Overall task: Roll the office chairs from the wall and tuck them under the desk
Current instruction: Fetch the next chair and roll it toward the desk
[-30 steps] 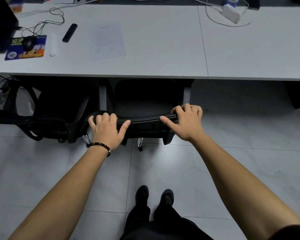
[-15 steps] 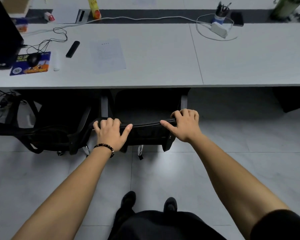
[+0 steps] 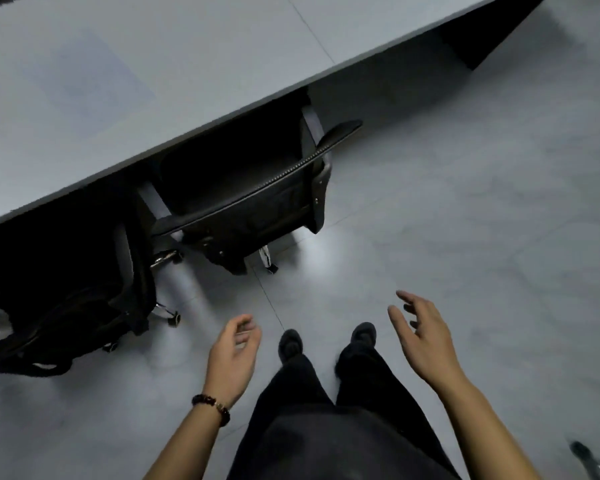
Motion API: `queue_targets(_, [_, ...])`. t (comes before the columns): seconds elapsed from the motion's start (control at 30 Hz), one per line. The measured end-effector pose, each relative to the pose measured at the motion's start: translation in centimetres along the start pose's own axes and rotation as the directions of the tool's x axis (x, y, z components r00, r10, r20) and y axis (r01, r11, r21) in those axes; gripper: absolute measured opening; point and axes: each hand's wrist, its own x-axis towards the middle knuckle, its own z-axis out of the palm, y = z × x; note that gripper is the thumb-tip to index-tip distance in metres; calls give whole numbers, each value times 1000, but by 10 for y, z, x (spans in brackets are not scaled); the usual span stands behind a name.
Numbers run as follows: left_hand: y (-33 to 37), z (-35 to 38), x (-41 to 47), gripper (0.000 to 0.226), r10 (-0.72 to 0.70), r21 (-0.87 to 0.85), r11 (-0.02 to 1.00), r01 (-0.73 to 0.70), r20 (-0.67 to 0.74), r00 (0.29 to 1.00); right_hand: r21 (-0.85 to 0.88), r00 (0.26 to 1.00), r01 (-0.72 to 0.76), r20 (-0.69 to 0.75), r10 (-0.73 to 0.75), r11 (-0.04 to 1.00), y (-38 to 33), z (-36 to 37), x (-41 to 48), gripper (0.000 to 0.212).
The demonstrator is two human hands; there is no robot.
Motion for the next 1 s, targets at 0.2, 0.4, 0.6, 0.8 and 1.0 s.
queue_targets(0.2, [30,28,8,23,205,181,945,-272,318,926,196,912,-286,-246,329,938,67,-35,-118,44])
queue_targets(0.4, [98,104,-42,24,468,89,810,-579,496,731,487,661,-272,-531,529,830,110,-63,-243,43])
queue_targets(0.6, [56,182,-194,27,542,-35,695,-718,681,492,677,432,-203,-587,685,708,188,-28,-405,55])
queue_targets(0.8, [-71,228,-358,31,424,-16,641,-767,840,337,769,288,-191,-550,784,610,267,39,-571,68])
queue_targets(1.0, [-126,275,-463,34,278,-26,518,-855,950,140,829,125,-182,-513,849,528,318,53,-693,67])
